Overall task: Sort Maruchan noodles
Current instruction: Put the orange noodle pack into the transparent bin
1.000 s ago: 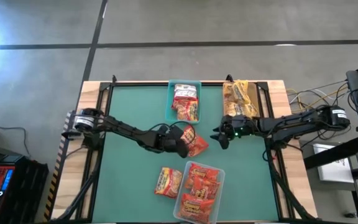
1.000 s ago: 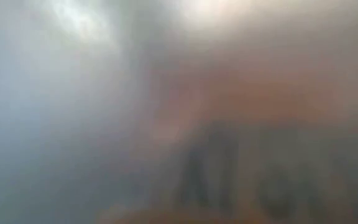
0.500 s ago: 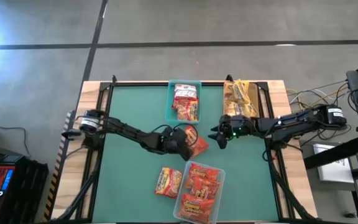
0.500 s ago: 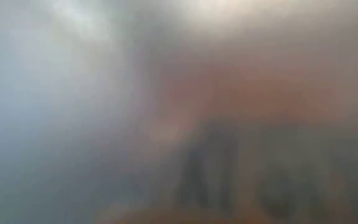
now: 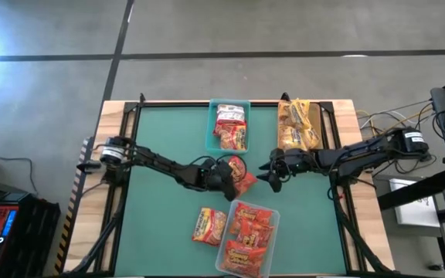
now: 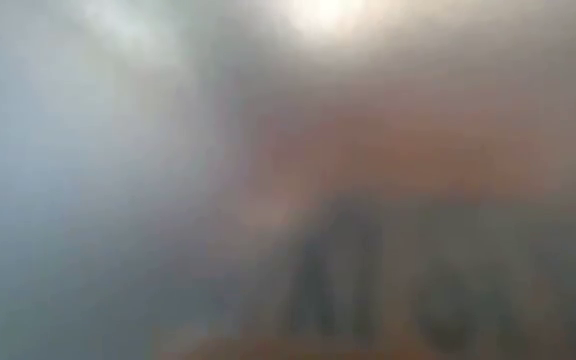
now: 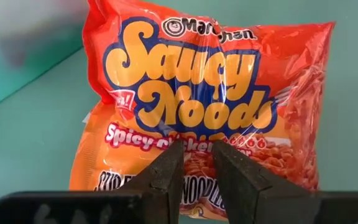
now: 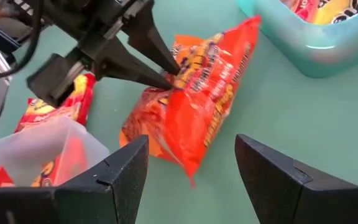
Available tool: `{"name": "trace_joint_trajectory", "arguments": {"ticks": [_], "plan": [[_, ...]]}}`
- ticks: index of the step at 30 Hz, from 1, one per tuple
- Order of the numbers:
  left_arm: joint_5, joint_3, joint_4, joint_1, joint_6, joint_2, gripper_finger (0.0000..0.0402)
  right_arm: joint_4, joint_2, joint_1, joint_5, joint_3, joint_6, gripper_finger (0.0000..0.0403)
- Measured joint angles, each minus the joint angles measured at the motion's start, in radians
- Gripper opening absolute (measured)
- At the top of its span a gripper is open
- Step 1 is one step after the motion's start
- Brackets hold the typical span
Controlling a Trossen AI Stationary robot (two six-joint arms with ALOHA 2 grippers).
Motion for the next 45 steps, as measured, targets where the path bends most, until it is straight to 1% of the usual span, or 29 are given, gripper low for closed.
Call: {"name": "trace_joint_trajectory", "arguments": {"ticks": [2, 10, 20, 26, 33, 40, 45], "plan": [[0.024, -0.001, -0.003, -0.003, 0.000, 0.000, 0.0075, 0.002, 0.013, 0.000, 0.002, 0.006, -0.001, 0.0226], [0.029, -0.003, -0.015, -0.013, -0.012, 0.000, 0.0075, 0.016, 0.085, 0.000, 0.003, 0.047, -0.002, 0.0226], [0.032, -0.003, -0.018, -0.016, -0.014, 0.000, 0.0075, 0.013, 0.242, -0.028, 0.001, 0.146, -0.015, 0.0226], [0.033, -0.006, -0.034, -0.023, -0.015, 0.000, 0.0075, 0.020, 0.313, -0.065, -0.062, 0.189, -0.013, 0.0226], [0.029, -0.010, -0.036, -0.024, -0.010, 0.000, 0.0075, 0.036, 0.372, -0.071, -0.130, 0.248, -0.015, 0.0226], [0.022, -0.014, -0.041, -0.024, -0.011, 0.000, 0.0075, 0.037, 0.439, -0.074, -0.130, 0.293, -0.015, 0.0226], [-0.006, -0.016, -0.044, -0.026, -0.011, 0.000, 0.0075, 0.039, 0.475, -0.074, -0.134, 0.311, -0.017, 0.0226]]}}
